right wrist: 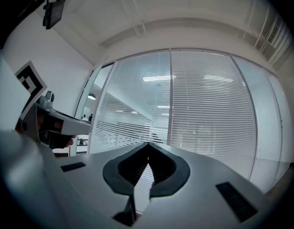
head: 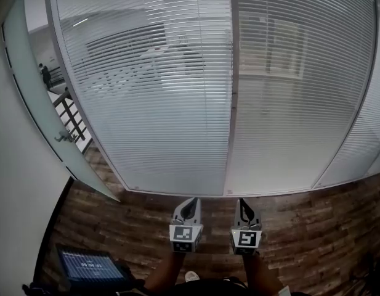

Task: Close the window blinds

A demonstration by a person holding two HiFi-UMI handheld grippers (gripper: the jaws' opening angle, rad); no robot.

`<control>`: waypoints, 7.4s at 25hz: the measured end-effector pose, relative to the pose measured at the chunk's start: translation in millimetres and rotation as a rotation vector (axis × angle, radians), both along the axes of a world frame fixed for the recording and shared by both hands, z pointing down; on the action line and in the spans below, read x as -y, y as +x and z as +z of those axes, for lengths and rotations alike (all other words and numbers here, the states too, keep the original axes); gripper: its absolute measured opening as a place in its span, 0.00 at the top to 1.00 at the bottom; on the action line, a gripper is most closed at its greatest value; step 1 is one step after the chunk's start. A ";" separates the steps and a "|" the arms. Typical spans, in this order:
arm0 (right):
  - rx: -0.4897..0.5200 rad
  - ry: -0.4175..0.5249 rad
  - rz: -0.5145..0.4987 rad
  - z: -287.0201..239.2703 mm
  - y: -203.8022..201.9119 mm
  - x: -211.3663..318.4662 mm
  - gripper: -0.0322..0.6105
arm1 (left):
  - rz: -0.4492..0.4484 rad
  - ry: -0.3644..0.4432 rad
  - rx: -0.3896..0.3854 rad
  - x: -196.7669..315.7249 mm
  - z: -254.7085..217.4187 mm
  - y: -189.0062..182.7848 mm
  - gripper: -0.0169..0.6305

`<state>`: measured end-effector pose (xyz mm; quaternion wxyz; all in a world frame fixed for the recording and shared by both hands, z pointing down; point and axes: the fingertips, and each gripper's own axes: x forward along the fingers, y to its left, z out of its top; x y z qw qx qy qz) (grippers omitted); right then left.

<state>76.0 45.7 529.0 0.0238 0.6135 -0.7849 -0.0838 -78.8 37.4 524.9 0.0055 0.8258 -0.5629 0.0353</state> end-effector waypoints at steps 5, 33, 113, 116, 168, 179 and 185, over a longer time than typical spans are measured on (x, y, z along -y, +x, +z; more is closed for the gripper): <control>-0.004 -0.015 0.000 3.4 -11.3 2.1 0.95 | 0.017 -0.003 -0.003 3.3 9.8 -7.6 0.97; 0.003 -0.034 0.131 12.4 -25.9 27.0 0.95 | 0.162 -0.028 0.000 46.0 15.3 -14.1 0.97; -0.041 -0.006 0.081 -61.9 8.8 422.6 0.95 | 0.174 0.084 0.007 432.2 -42.0 33.9 0.97; -0.064 -0.020 0.065 -67.3 13.3 436.9 0.95 | 0.165 0.098 0.001 437.9 -46.4 39.7 0.97; -0.419 -0.016 0.099 -104.0 26.7 530.7 0.76 | 0.101 0.092 0.045 449.3 -45.3 50.9 0.97; -1.128 0.067 0.068 -90.7 19.7 530.0 0.76 | 0.088 0.068 0.041 442.3 -39.6 41.2 0.97; -1.518 0.142 0.048 -82.5 15.2 530.3 0.76 | 0.080 0.053 0.044 439.5 -36.5 36.4 0.97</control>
